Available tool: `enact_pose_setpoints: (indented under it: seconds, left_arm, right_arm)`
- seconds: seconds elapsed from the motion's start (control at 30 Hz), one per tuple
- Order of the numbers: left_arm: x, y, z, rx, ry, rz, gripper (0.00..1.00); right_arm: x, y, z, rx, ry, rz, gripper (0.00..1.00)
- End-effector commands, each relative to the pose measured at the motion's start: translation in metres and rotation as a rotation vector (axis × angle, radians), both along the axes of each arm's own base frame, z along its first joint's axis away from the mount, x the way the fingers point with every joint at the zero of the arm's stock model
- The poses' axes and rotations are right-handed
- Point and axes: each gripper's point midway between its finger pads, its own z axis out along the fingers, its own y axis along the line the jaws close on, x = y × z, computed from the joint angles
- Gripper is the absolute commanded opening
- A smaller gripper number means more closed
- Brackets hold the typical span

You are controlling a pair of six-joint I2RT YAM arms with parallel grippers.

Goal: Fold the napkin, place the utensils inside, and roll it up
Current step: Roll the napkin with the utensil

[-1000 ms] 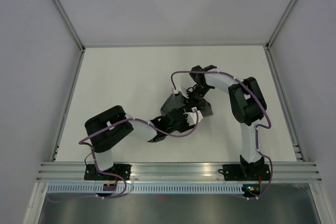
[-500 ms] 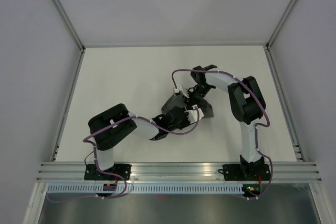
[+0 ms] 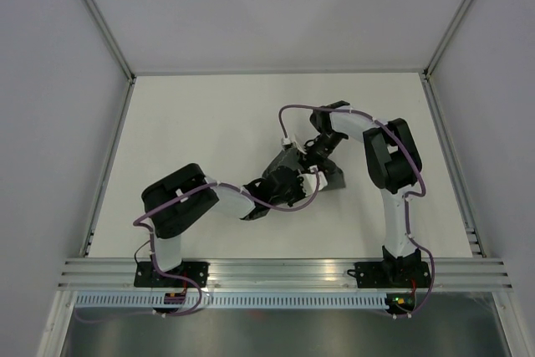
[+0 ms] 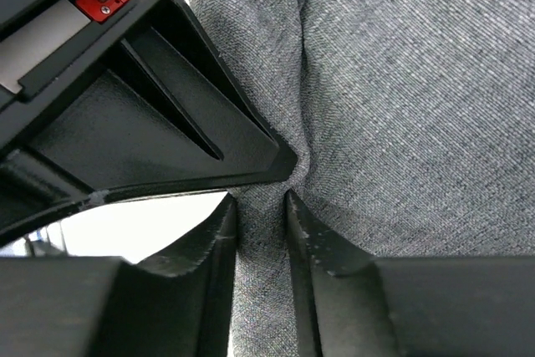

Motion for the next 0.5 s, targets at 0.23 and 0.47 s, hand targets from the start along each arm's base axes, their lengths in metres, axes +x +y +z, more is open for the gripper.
enact_pose_setpoints:
  seconds: [0.23, 0.47]
  left_arm:
    - [-0.039, 0.010, -0.053, 0.062, 0.317, -0.079, 0.02]
    - [-0.048, 0.009, -0.057, 0.066, 0.418, -0.107, 0.02]
  right_arm:
    - [0.027, -0.020, 0.037, 0.094, 0.003, -0.116, 0.49]
    - [0.045, -0.026, 0.075, 0.202, -0.013, -0.215, 0.52]
